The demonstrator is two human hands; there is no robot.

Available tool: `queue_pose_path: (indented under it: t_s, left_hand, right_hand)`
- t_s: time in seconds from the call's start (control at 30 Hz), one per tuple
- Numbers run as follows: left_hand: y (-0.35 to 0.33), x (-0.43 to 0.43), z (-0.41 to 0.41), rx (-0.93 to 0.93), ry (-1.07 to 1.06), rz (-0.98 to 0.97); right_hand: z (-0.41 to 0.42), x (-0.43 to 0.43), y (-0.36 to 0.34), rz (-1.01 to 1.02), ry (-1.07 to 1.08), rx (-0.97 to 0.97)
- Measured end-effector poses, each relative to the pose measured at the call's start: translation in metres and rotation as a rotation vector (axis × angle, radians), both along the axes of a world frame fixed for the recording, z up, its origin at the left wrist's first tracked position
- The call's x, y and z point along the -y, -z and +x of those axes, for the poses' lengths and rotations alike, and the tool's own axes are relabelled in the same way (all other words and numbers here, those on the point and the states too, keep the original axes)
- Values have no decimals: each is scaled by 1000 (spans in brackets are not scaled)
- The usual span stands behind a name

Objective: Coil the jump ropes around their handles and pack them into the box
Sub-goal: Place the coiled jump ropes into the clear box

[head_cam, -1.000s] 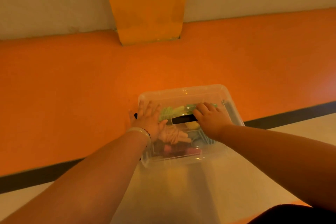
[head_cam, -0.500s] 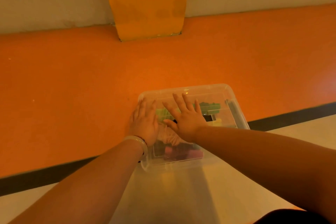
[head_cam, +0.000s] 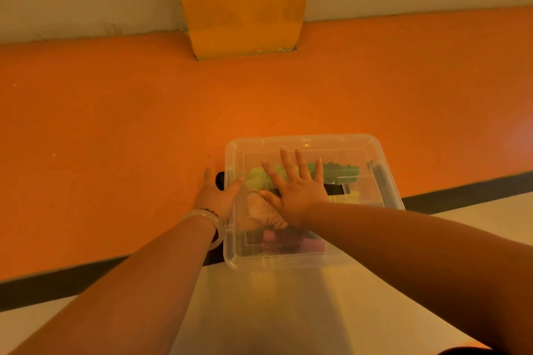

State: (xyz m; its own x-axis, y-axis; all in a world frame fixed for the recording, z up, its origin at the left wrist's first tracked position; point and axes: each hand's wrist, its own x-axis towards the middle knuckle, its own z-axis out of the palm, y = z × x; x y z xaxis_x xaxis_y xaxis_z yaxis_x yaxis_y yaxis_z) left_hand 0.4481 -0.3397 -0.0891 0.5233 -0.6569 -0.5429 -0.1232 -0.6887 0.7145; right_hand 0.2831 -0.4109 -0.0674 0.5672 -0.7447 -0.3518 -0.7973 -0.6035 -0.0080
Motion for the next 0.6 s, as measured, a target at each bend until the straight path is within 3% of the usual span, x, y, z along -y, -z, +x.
queue_pose_path:
  t_s: [0.27, 0.5, 0.6]
  left_hand:
    - [-10, 0, 1, 319, 67, -94]
    - [-7, -5, -3, 149, 150, -181]
    - [-9, -6, -7, 169, 221, -171]
  right_hand:
    - [2, -1, 0, -11, -4, -2]
    - [1, -2, -3, -6, -1, -5]
    - [0, -3, -4, -9, 1, -11]
